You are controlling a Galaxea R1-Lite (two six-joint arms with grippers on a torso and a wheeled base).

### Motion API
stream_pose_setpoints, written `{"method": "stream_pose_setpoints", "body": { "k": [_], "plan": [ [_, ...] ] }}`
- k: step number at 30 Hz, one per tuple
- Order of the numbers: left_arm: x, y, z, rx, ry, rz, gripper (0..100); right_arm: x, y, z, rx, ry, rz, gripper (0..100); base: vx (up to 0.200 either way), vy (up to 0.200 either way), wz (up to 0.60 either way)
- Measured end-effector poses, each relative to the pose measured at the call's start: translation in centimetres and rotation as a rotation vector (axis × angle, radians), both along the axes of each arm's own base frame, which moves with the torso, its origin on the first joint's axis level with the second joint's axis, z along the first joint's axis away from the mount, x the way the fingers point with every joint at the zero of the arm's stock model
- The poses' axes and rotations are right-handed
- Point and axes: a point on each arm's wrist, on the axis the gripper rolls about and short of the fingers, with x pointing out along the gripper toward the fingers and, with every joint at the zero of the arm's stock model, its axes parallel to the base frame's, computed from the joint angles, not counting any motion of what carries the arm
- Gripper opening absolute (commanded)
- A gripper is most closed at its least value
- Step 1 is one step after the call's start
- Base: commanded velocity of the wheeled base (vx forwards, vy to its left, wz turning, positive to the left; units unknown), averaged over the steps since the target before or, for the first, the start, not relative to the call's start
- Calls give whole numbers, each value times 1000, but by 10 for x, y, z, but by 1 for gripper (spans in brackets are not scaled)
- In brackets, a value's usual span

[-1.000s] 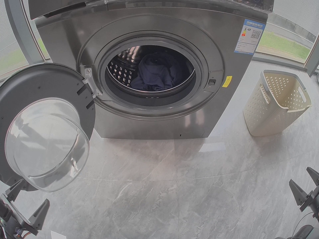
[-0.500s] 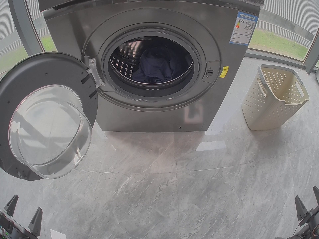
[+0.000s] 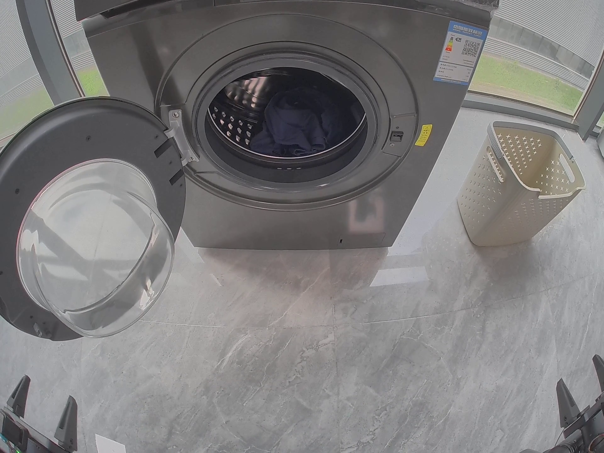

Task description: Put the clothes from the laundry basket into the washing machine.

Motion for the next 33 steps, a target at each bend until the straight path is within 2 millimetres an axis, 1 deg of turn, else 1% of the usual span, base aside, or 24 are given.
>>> {"method": "stream_pose_setpoints", "body": {
  "k": [2, 14, 20, 32, 33],
  "plan": [
    [0, 0, -2, 0, 17, -14, 100, 0, 0, 0, 3, -2, -1, 100, 0, 200, 0],
    [-1, 0, 0, -17, -9, -16, 100, -1, 0, 0, 8, -6, -3, 100, 0, 200, 0],
    [-1, 0, 0, -12, -10, -23, 100, -1, 0, 0, 8, -5, -2, 100, 0, 0, 0],
    [-1, -1, 0, -9, -9, -25, 100, 0, 0, 0, 9, -5, -1, 100, -200, 0, 0],
    [-1, -1, 0, -10, -9, -24, 100, 0, 0, 0, 9, -5, -1, 100, 0, 0, 0]
  ]
}}
